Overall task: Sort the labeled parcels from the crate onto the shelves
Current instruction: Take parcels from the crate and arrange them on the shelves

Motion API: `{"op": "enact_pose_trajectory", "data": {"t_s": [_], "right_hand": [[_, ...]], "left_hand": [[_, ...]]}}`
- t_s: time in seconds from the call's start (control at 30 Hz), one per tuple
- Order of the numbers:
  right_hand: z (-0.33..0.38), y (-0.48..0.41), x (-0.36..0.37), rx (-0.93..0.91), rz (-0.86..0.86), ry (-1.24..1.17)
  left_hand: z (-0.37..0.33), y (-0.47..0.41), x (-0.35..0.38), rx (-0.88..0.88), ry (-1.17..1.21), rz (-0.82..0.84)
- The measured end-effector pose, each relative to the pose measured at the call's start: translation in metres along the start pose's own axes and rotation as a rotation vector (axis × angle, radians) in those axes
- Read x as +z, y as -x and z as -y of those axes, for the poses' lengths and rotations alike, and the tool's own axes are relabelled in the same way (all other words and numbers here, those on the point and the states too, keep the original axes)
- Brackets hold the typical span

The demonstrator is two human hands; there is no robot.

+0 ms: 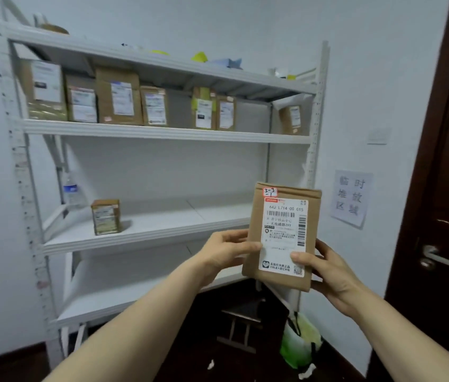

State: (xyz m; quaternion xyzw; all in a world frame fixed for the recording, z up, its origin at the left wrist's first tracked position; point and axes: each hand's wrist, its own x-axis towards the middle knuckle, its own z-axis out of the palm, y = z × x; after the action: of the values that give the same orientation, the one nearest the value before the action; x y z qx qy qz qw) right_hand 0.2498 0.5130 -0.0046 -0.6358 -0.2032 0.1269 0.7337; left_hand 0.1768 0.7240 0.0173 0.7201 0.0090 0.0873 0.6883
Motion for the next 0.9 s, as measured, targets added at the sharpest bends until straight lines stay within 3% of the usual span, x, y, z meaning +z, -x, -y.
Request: {"op": "enact_pose_trajectory", "data": {"t_s": [0.2, 0.37, 0.63, 0.9], "right_hand": [[-0.041, -0.072, 0.115, 0.059, 0.139, 0.020], [-0.105, -0.107, 0.184, 0.222, 0.299, 0.062], [-0.224, -0.167, 0.272, 0.476, 0.409, 0.049], [-0.304, -0.270, 0.335, 0.545, 0.505, 0.039]], "left_hand": [[0.031, 0.000, -0.122, -0.016, 0.011, -0.133], [0.086, 0.017, -0.198, -0.097, -0.038, -0.233], [0.179, 0.020, -0.285, -0.269, -0.066, -0.413], [0.253, -0.043, -0.366, -0.378, -0.030, -0.576]]}}
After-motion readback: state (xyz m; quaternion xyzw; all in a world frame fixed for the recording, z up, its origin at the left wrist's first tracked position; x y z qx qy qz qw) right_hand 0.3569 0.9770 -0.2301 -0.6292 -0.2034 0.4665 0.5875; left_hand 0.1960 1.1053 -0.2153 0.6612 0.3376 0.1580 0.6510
